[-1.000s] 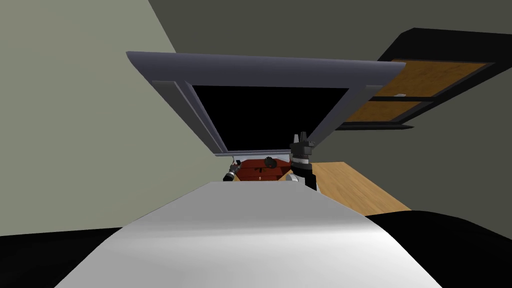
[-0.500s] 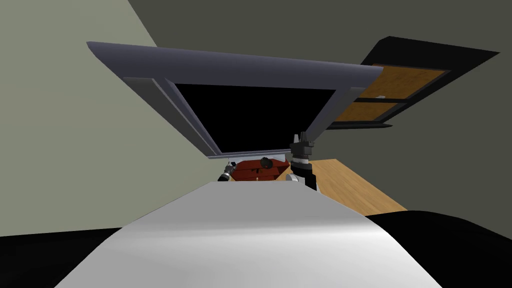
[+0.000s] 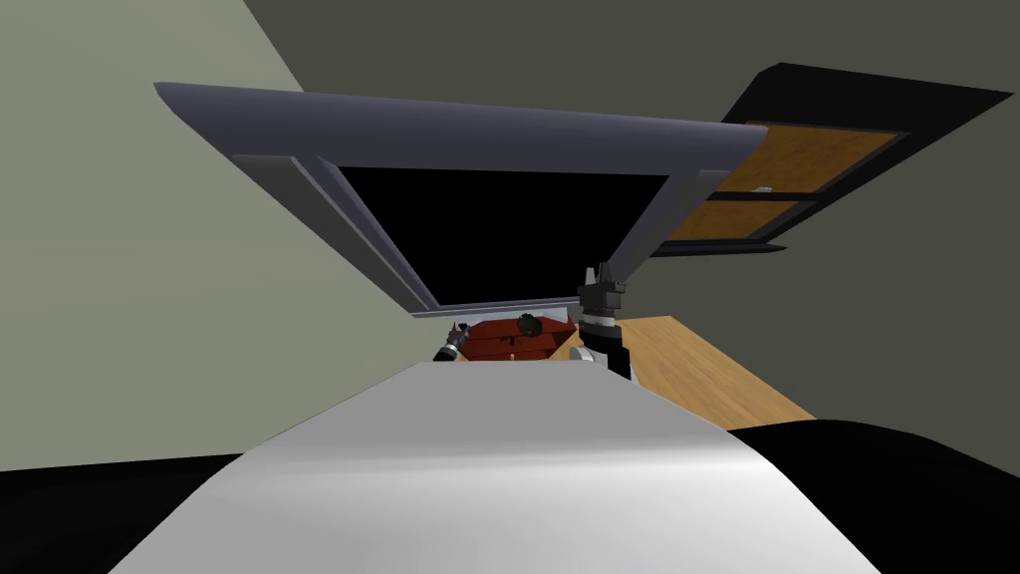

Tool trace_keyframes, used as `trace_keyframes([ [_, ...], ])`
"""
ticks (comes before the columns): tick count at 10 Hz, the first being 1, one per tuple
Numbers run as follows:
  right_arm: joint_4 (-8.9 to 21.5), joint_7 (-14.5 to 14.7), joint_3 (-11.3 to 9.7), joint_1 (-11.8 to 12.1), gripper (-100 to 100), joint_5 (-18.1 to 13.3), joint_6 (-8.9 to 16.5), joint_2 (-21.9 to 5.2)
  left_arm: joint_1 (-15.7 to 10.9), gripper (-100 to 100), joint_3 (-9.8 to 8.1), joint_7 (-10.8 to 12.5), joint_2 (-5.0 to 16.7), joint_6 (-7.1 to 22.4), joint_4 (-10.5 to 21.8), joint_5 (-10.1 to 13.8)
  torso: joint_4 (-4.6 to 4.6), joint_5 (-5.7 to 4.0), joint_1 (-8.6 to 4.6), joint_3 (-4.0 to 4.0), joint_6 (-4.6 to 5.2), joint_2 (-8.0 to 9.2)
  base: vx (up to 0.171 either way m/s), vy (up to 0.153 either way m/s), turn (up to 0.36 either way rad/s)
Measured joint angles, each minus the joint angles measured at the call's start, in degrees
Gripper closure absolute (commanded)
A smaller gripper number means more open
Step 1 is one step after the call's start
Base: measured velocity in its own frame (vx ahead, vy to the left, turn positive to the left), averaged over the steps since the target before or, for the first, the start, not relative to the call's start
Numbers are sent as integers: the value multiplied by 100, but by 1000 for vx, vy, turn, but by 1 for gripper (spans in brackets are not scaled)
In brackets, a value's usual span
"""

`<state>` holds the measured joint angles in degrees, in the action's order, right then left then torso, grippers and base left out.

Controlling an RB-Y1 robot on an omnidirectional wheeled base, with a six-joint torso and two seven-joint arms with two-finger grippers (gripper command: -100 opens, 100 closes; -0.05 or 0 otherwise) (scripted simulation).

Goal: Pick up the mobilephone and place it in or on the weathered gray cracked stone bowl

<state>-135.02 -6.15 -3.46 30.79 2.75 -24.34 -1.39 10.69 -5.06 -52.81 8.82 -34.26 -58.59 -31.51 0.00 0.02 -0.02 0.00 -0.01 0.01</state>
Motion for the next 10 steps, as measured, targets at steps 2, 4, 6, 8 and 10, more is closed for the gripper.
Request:
trace_keyframes([
  [2,0,0,0,0,0,0,0,0,0,100,0,1,-1,0,0,0,0,-1,-1,0,0,1,6,-11,-35],
  [4,0,0,1,0,0,0,0,0,-97,100,-17,-43,-44,-40,126,2,-3,3,20,-2,-4,-1,-26,74,141],
  [6,0,0,1,0,0,0,0,-1,-40,100,113,-133,-223,86,-24,-85,-2,7,42,0,-7,4,-29,106,111],
  [8,0,0,0,0,0,0,0,0,29,0,205,-210,-358,182,-165,-148,-3,5,30,0,-5,3,-10,27,2],
  [10,0,0,0,-1,0,0,0,1,-33,100,230,-187,-278,192,-200,-161,-3,-2,-5,17,-11,41,-181,-85,146],
])
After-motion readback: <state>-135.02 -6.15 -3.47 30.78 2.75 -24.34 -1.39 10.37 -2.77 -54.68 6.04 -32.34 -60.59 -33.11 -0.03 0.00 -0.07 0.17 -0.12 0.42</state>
